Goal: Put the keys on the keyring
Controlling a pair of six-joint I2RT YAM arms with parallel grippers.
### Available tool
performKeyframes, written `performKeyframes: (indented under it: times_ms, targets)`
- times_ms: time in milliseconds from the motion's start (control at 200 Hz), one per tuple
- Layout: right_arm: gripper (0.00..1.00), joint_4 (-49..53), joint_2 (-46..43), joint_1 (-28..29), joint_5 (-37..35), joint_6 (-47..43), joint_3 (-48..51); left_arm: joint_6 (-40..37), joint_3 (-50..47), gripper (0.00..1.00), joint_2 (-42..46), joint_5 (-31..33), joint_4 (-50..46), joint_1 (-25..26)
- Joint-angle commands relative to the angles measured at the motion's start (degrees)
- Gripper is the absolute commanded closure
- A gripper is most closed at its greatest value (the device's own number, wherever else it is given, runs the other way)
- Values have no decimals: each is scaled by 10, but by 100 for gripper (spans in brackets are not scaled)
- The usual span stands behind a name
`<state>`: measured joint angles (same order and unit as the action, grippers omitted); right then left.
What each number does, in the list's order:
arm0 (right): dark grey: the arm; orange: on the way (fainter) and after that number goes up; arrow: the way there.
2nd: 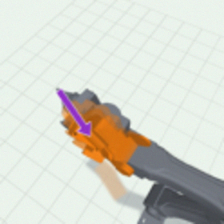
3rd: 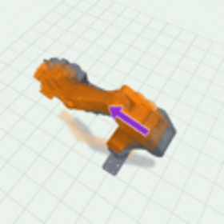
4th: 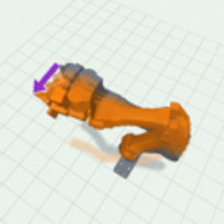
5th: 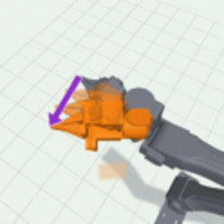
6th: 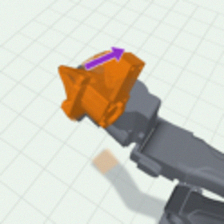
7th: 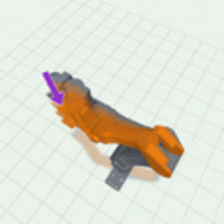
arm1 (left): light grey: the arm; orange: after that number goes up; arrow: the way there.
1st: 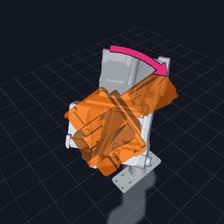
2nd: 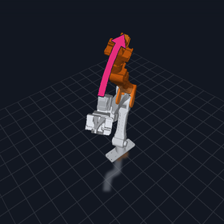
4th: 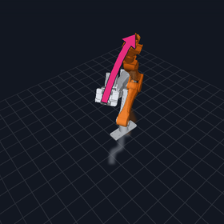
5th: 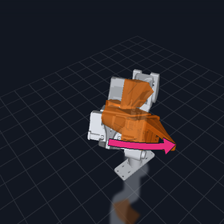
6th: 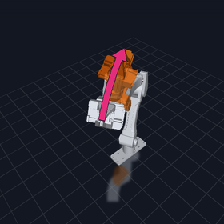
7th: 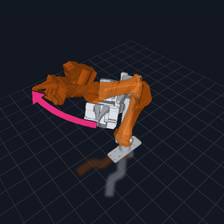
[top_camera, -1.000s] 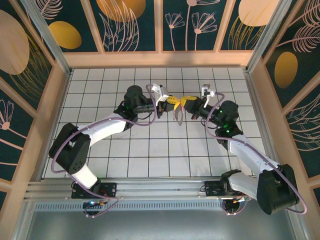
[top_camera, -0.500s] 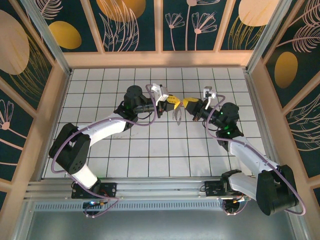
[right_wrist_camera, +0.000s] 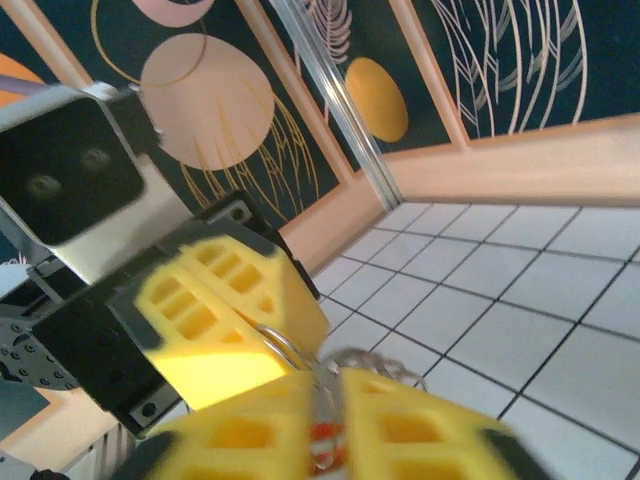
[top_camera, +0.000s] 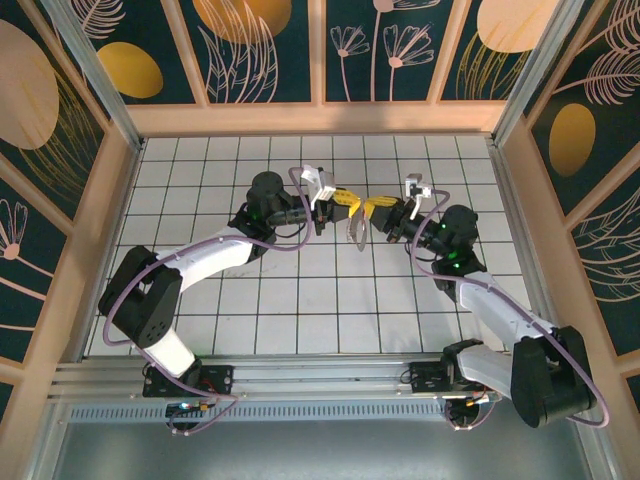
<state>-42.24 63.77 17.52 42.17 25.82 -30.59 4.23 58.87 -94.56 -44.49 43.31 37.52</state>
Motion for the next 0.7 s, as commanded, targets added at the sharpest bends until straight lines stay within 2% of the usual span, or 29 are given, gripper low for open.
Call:
performKeyframes:
  times_ms: [0, 75, 175, 546, 696]
  targets:
    - [68, 37, 3, -10, 11, -17, 2, 29, 1, 100, -3, -4, 85, 4]
    - [60, 30, -5, -30, 11, -2, 18, 40, -3, 100, -6, -3, 105, 4]
    - [57, 17, -18, -49, 20, 13, 33, 52, -4, 100, -12, -2, 123, 5]
    - [55, 22, -44, -55, -19, 26, 18, 94, 16, 100, -51, -21, 155, 4]
    - [54, 8, -44, -63, -57, 45, 8, 140, 23, 100, -67, -36, 189, -5]
